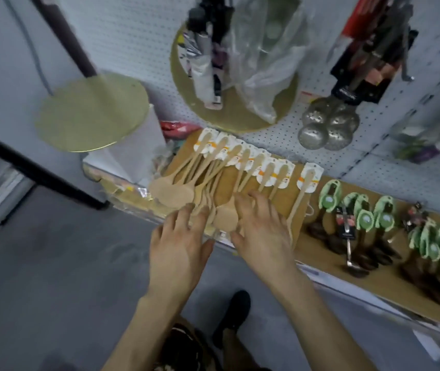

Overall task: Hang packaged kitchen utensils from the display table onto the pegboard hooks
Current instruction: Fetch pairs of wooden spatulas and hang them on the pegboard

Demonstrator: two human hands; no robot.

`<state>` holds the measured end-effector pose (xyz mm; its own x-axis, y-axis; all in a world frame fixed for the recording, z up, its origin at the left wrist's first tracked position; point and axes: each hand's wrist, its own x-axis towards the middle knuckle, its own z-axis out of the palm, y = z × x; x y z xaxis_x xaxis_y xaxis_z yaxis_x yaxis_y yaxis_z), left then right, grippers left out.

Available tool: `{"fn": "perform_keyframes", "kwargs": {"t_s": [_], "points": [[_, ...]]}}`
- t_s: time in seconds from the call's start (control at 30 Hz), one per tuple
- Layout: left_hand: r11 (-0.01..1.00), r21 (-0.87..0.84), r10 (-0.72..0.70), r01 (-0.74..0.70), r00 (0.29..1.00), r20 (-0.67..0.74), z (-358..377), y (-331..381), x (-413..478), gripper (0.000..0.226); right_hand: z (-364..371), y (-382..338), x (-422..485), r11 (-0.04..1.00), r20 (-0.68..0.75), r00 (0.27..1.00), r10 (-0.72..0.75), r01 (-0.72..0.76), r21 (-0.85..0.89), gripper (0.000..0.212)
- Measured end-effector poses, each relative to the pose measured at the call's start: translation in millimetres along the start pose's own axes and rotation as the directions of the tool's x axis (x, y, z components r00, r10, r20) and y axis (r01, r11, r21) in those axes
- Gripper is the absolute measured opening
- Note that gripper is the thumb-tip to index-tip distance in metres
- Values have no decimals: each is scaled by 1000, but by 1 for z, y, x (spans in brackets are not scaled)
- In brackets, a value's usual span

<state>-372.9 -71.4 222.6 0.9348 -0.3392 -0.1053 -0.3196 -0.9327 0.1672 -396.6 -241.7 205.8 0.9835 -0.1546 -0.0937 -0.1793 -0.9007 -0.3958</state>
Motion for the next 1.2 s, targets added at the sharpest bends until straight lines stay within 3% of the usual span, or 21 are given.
{"fn": "perform_keyframes", "kwargs": {"t_s": [0.17, 0.4, 0.6, 0.83, 1.2], "points": [[972, -49, 233, -229, 961, 146, 73, 31, 55, 63, 35, 76, 4, 966, 7, 972, 235, -234, 110, 78], [926, -166, 376, -339, 873, 312, 192, 54, 134, 60, 110, 170, 21, 886, 84, 905, 417, -425, 187, 77], [904, -224, 425, -363, 818, 387, 257, 58, 198, 51, 151, 226, 56, 808, 131, 858, 498, -513, 290, 69], [901, -290, 416, -322, 832, 368, 308, 87, 260, 59, 184, 273, 119, 782, 136, 828, 543, -558, 276, 61], [901, -273, 415, -336, 850, 325, 340, 122, 293, 68, 198, 303, 186, 744, -31, 755, 656, -639, 194, 62]]}}
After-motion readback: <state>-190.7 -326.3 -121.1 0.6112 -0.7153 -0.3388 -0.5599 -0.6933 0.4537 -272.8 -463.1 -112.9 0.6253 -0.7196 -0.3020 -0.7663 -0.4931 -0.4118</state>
